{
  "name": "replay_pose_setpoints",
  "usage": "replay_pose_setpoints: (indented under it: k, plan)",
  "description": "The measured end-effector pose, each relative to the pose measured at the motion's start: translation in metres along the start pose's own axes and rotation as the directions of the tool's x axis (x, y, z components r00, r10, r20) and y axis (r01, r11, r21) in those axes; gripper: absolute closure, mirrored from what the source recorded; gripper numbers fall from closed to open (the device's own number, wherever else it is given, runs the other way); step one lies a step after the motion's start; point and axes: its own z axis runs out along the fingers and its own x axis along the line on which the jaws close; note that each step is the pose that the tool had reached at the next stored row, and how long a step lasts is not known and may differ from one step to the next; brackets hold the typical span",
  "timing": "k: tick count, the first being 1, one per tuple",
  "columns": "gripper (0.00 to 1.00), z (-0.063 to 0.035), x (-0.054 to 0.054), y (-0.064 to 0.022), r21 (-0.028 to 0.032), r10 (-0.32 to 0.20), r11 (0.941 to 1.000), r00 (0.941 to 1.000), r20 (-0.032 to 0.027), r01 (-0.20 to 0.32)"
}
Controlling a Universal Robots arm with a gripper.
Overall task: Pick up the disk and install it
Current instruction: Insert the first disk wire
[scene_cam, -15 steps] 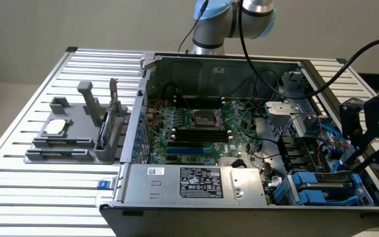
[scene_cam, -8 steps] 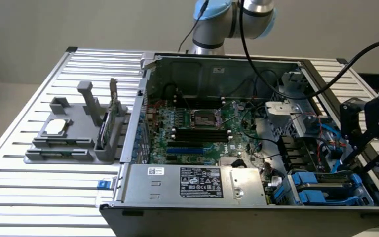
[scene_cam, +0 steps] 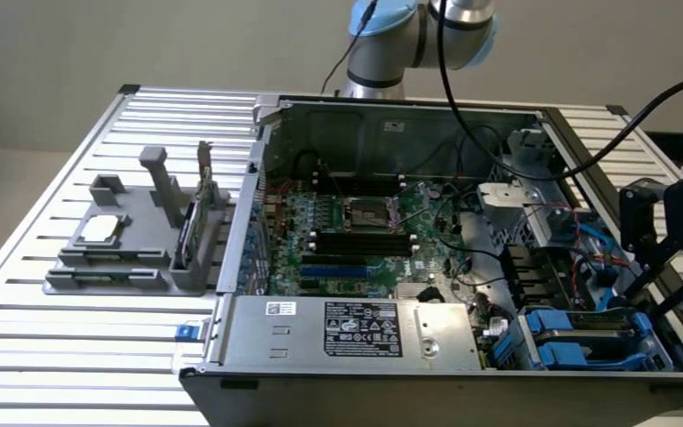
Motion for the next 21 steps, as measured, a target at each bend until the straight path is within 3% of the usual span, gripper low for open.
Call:
replay_pose_setpoints:
  k: [15, 21]
  plan:
    - [0.69, 0.0001, -0.0001, 0.0001, 0.0020, 0.001, 1.0000, 1.0000, -0.0011, -0.001]
    - [0.69, 0.0007, 0.0026, -0.0037, 0.0011, 0.002, 1.0000, 1.0000, -0.0028, -0.002]
